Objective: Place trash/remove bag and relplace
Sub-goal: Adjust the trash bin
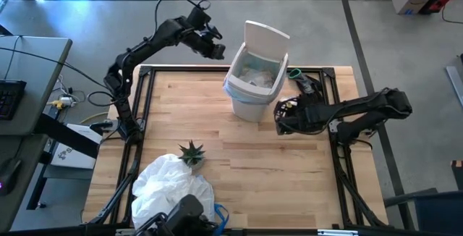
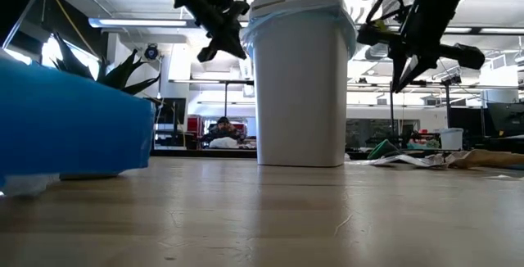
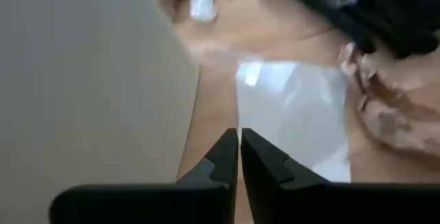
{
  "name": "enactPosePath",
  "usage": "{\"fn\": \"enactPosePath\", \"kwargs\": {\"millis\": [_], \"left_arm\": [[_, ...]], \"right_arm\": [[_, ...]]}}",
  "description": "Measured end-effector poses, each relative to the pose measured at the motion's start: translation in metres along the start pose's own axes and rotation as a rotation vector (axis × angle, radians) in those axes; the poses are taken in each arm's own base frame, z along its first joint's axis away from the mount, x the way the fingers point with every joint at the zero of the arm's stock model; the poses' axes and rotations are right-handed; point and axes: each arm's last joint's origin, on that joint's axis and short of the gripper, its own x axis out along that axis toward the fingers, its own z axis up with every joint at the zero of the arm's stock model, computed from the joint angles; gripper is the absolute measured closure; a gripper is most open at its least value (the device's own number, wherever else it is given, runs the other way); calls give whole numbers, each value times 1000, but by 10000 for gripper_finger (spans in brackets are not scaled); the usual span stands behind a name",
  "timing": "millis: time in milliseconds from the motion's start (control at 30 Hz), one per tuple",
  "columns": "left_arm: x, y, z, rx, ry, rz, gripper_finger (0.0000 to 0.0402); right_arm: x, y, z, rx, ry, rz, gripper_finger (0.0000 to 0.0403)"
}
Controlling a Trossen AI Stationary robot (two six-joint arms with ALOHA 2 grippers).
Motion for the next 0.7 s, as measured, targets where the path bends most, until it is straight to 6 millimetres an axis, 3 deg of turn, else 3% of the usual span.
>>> {"fn": "enactPosePath", "kwargs": {"millis": [267, 533, 700], "left_arm": [[6, -9, 4, -30, -20, -113, 401], [15, -28, -8, 4, 51, -149, 401], [18, -33, -24, 46, 158, -85, 401]], "right_arm": [[11, -7, 31, 140, -77, 55, 402], [34, 10, 53, 133, 31, 212, 403], [39, 17, 57, 119, 76, 282, 403]]}}
